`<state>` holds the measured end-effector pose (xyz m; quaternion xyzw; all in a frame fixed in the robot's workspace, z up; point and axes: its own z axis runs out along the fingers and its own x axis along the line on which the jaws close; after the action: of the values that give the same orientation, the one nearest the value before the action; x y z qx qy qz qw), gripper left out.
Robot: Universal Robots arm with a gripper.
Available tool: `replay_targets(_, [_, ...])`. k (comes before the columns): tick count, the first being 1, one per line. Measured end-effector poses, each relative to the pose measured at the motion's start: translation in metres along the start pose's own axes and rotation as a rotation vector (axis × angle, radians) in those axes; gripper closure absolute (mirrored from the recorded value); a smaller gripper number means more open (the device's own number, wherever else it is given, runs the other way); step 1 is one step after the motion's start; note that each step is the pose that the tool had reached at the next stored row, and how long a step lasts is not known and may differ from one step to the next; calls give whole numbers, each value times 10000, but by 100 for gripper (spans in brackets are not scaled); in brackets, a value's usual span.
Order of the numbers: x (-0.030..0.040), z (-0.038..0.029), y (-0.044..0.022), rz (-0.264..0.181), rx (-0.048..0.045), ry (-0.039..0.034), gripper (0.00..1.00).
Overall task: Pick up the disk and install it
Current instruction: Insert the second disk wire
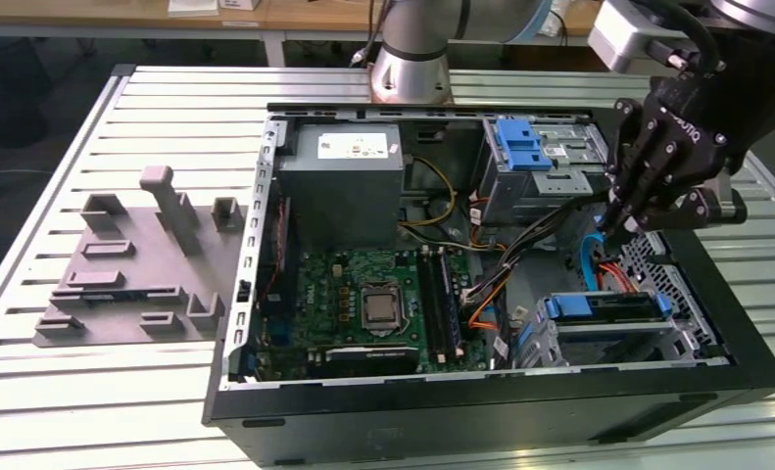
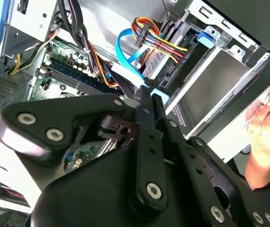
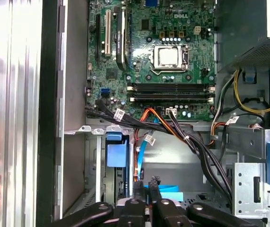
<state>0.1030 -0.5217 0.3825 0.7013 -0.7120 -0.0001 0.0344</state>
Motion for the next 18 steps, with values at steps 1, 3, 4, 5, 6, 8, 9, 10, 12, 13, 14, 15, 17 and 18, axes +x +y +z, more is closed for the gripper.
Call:
replay_targets(1, [-8,5,0,-4,1,14,81])
replay_targets(3, [-16,14,0,-7,1,12,75])
replay_targets(4, [-18,21,-1,-7,2,12,75])
replay_targets(5, [-21,29,-1,-7,3,14,75])
replay_targets(6, [-24,39,-1,-7,5,14,75])
replay_targets(8, [-27,61,-2,-7,13,14,75])
replay_targets(9, [-28,71,-3,-6,19,14,75])
replay_targets(10, [-29,80,-3,-6,25,16,75])
replay_targets(12, [-29,93,-4,-5,38,21,75])
replay_targets(13, [-30,98,-4,-5,43,23,75])
replay_targets(14, [-30,104,-4,-4,47,28,75])
replay_targets(15, [-30,109,-5,-4,50,34,75])
replay_targets(17, [-31,120,-5,-2,54,55,75])
replay_targets(18, [-31,125,-5,-1,56,68,75])
